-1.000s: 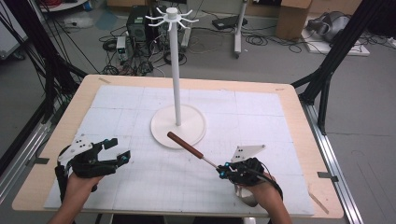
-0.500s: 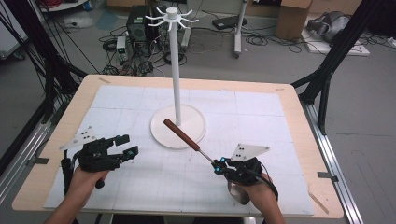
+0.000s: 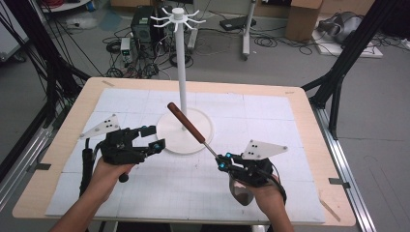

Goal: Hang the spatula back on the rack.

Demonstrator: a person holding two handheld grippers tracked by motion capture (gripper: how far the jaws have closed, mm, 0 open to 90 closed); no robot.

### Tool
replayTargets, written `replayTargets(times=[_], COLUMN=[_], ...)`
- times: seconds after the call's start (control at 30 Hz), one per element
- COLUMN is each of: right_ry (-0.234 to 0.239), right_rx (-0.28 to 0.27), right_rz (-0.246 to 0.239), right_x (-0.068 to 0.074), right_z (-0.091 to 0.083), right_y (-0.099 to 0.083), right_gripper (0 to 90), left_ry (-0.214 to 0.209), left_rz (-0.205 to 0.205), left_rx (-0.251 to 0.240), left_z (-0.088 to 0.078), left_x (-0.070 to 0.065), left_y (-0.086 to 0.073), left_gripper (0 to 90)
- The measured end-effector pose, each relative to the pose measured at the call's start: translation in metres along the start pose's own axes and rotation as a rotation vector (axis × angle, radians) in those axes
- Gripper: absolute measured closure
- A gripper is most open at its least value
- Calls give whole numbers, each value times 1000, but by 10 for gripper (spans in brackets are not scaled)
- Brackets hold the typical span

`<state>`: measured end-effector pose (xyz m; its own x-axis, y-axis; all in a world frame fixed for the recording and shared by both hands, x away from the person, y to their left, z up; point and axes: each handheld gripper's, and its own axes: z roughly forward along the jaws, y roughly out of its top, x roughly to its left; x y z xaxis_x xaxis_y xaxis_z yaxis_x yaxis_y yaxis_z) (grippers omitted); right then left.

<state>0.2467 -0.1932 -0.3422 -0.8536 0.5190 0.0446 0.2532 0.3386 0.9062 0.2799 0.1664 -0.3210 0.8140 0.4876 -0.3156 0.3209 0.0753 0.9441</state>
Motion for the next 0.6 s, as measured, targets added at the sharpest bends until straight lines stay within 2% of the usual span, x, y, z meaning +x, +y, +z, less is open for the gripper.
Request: replayTargets(times=[0.23,0.33,0.53,0.6], right_ry=[-33,-31,-39,-50], right_rx=[-46,-65,-87,-87], right_rz=[23,27,42,28], right_x=[8,10,14,17], right_z=[-1,1,1,0], right_y=[10,11,12,13], right_gripper=[841,841,841,841], left_ry=[-63,-65,-74,-78], left_rz=[-7,-2,-26,-34], left_rx=[-35,-34,-12,-2], left_z=[22,29,43,47], left_x=[-17,-22,-26,-27], left_y=[25,31,37,39], left_gripper=[283,283,285,288])
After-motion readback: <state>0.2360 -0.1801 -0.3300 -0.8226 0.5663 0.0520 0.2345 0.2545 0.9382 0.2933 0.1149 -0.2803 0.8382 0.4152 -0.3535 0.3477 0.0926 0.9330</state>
